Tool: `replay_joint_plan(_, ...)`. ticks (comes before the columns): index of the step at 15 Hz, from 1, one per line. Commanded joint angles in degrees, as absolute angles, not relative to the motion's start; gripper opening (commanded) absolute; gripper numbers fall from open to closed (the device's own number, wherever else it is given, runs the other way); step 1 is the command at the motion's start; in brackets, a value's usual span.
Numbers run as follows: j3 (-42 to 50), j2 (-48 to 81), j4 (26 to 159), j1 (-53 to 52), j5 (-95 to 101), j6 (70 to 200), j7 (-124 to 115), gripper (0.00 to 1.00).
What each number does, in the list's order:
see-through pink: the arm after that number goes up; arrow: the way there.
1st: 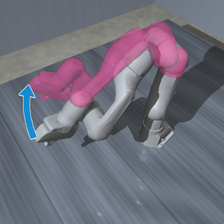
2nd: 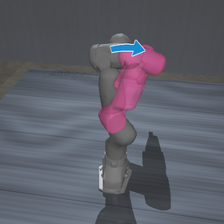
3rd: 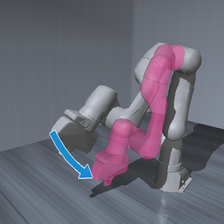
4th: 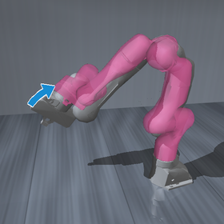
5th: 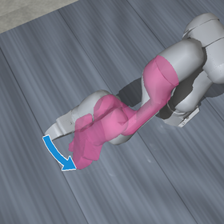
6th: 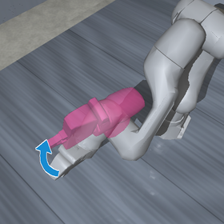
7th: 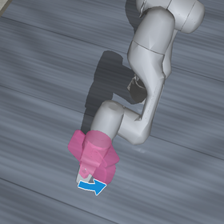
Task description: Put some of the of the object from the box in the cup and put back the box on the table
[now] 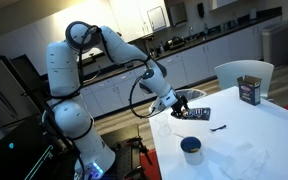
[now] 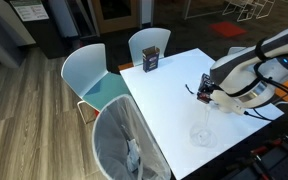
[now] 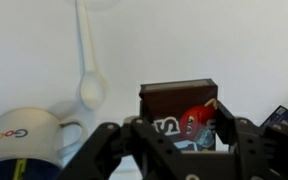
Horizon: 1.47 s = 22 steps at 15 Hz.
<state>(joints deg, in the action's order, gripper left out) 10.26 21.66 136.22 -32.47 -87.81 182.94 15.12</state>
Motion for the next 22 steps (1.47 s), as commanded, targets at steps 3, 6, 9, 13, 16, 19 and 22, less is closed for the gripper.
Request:
replay_joint_plan(3, 11.3, 32.3, 127.0, -33.0, -74.7, 180.3, 6.2, 0.37)
replay_joint_plan(6, 14.9, 37.5, 123.4, -35.5, -64.9, 174.8, -2.8, 0.37)
replay_joint_plan(9, 20.2, 41.2, 120.2, -40.2, -56.6, 168.9, -11.8, 0.37)
replay_joint_plan(13, 19.6, 41.0, 118.8, -39.5, -43.5, 167.0, -22.8, 0.37)
replay_joint_plan(16, 19.2, 40.5, 118.5, -39.0, -34.3, 166.0, -30.3, 0.86)
replay_joint_plan(19, 17.9, 38.7, 119.7, -37.1, -28.0, 167.5, -35.6, 1.0)
replay_joint_plan(22, 17.8, 35.6, 122.2, -36.0, -23.2, 169.8, -40.0, 1.0)
